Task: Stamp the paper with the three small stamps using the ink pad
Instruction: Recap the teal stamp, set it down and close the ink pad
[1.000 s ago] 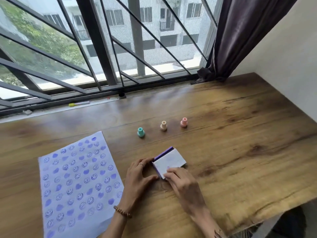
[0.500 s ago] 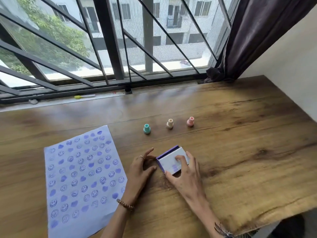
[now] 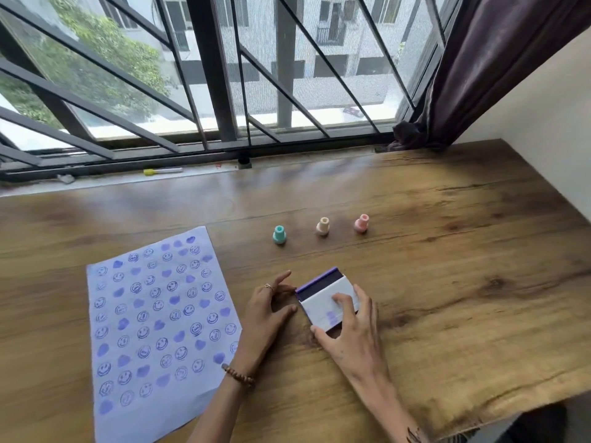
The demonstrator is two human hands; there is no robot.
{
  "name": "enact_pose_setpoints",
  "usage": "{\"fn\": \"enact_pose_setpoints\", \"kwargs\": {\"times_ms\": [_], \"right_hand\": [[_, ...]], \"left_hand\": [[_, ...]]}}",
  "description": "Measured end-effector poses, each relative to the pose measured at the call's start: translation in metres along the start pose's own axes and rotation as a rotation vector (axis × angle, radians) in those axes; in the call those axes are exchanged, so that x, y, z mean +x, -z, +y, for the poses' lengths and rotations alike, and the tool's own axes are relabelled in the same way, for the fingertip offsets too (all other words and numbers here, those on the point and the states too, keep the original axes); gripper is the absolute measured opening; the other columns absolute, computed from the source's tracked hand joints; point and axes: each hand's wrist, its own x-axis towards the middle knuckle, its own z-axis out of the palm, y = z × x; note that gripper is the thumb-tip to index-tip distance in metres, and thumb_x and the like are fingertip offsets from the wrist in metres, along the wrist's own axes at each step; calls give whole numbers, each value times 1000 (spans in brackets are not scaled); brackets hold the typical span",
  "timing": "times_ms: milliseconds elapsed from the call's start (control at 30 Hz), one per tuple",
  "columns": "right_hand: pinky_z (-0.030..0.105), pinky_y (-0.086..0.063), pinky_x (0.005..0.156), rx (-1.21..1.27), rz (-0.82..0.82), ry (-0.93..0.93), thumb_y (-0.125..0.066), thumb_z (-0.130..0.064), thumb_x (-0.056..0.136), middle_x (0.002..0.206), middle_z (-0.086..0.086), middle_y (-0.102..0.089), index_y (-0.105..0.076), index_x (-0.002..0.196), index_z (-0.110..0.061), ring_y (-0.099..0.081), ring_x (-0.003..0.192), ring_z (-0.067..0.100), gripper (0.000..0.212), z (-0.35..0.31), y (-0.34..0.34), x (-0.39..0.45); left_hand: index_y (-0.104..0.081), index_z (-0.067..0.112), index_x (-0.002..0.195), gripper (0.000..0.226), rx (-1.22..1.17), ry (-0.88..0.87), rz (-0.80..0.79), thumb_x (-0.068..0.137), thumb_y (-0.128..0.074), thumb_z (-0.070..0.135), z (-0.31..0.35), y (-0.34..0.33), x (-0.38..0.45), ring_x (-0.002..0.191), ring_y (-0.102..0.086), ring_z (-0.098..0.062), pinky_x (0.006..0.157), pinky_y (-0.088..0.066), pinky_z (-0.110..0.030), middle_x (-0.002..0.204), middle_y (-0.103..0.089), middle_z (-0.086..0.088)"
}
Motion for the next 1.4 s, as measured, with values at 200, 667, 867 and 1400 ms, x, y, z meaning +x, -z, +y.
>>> {"fn": "enact_pose_setpoints", "kwargs": {"times_ms": [200,667,867,1400], "right_hand": [[34,-35,105,21,-5,0,-72,-41,68,144,12,-31,-50,121,-19,-30,130,26,62,-3,1,8],[34,-34,104,50,-29,43,-67,-47,75,146,5,-33,-52,121,-25,-34,130,21,53,0,0,27],[42,-44,95,-48,85,53,-63,-34,83,138,13,-45,-60,118,-29,-47,114,32,35,25,8,21],[47,-44,85,-253,330,-232,-57,-34,87,134,22,-47,-45,134,-27,-52,103,41,49,89,33,74]], "left_hand": [[-41,44,121,69,30,7,-12,72,-69,4,1,1,-1,104,-52,-10,87,-33,-6,98,-63,24],[-57,29,109,48,53,5,16,72,-66,-1,14,2,-8,100,-55,-15,83,-40,-20,96,-61,14],[-63,23,107,30,459,-297,-131,83,-55,7,35,-18,-26,107,-53,-12,90,-34,-23,111,-62,2],[-26,33,139,57,677,-320,-393,86,-45,23,78,-113,43,127,-36,-21,98,-31,-46,152,-28,10]]}}
